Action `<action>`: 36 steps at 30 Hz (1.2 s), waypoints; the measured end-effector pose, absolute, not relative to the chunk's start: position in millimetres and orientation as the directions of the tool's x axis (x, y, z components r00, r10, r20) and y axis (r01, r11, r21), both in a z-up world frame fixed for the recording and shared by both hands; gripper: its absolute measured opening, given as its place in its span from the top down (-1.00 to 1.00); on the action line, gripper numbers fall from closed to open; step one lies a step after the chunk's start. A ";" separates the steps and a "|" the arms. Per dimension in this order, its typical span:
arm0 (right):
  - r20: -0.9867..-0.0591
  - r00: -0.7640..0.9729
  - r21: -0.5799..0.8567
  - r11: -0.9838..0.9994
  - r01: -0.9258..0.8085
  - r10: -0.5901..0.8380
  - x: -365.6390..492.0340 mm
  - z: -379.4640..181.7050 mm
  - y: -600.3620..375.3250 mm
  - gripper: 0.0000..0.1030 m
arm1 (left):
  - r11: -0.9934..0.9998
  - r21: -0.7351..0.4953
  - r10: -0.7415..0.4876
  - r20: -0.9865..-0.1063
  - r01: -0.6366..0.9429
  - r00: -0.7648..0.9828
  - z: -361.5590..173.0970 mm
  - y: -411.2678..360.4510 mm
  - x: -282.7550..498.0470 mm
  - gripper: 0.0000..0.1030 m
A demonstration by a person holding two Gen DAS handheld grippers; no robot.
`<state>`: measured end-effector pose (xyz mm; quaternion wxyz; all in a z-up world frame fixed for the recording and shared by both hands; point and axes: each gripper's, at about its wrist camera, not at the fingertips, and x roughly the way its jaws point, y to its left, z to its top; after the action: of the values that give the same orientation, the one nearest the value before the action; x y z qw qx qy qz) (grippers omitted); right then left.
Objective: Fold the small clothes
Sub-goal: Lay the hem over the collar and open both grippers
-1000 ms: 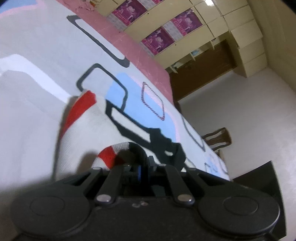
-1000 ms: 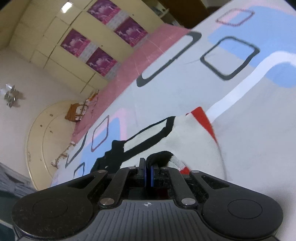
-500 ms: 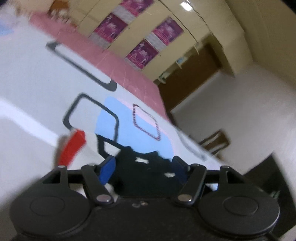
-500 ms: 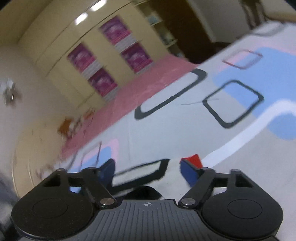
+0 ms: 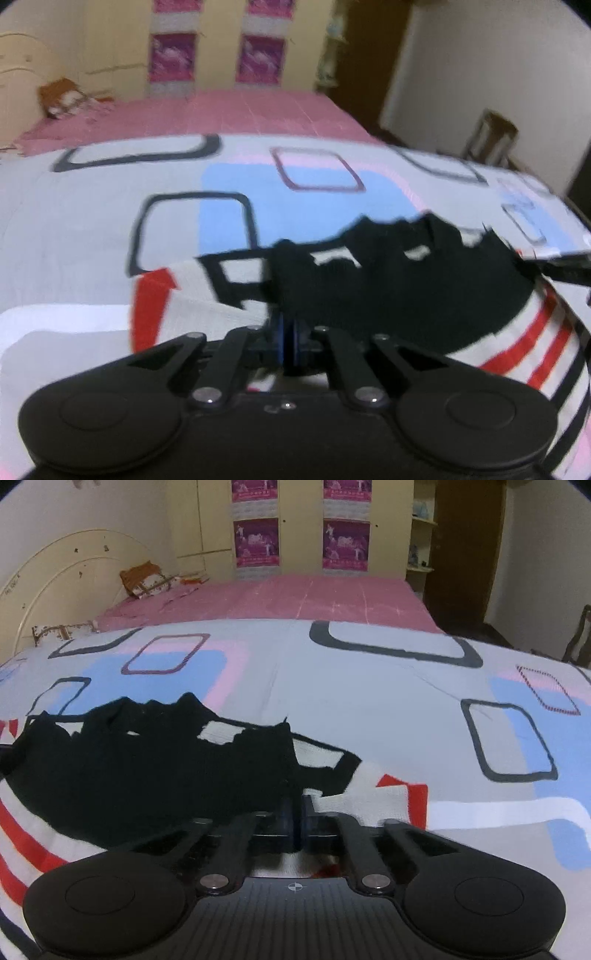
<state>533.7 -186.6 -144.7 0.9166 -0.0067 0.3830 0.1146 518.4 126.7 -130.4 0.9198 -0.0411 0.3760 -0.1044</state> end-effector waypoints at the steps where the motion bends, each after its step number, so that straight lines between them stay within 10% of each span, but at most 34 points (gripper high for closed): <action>1: -0.687 0.702 0.075 0.979 -0.189 0.188 528.9 -140.8 -190.9 0.96 | 0.976 -0.179 -0.212 -0.657 0.123 0.723 -128.4 133.8 511.4 0.92; 20: -0.708 0.704 -0.024 0.995 -0.095 0.050 531.7 -154.9 -196.7 0.89 | 0.995 -0.097 -0.088 -0.674 0.031 0.733 -134.9 128.1 519.8 0.82; 21: -0.708 0.705 -0.035 0.995 -0.093 0.041 531.1 -154.7 -195.4 0.71 | 0.996 -0.086 -0.083 -0.673 0.034 0.735 -134.2 126.3 519.4 0.78; 23: -0.679 0.732 -0.116 0.993 -0.030 -0.058 527.9 -149.7 -191.9 -0.78 | 0.997 -0.077 -0.075 -0.674 0.032 0.735 -131.8 124.7 517.9 -0.12; 24: -0.649 0.757 -0.129 0.992 -0.012 -0.076 523.8 -145.7 -192.4 -0.83 | 0.998 -0.056 -0.053 -0.675 0.021 0.736 -129.7 123.9 515.9 -0.39; 26: -0.609 0.792 -0.082 0.997 -0.012 -0.041 513.8 -133.4 -196.9 -0.60 | 0.999 -0.031 -0.029 -0.633 0.013 0.774 -117.8 121.8 503.9 -0.35; 29: -0.610 0.789 0.020 0.997 -0.069 0.067 507.9 -118.6 -191.2 0.29 | 0.990 -0.125 -0.126 -0.595 0.064 0.794 -100.3 112.9 493.3 -0.10; 36: -0.640 0.698 0.133 0.941 -0.310 0.320 505.2 -123.4 -111.1 0.37 | 0.928 -0.144 -0.353 -0.640 0.345 0.683 -110.9 22.3 503.6 -0.07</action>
<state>505.2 -111.1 -123.4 0.9214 0.0073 0.3488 0.1710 503.6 22.3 -110.9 0.9173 -0.0059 0.3498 -0.1901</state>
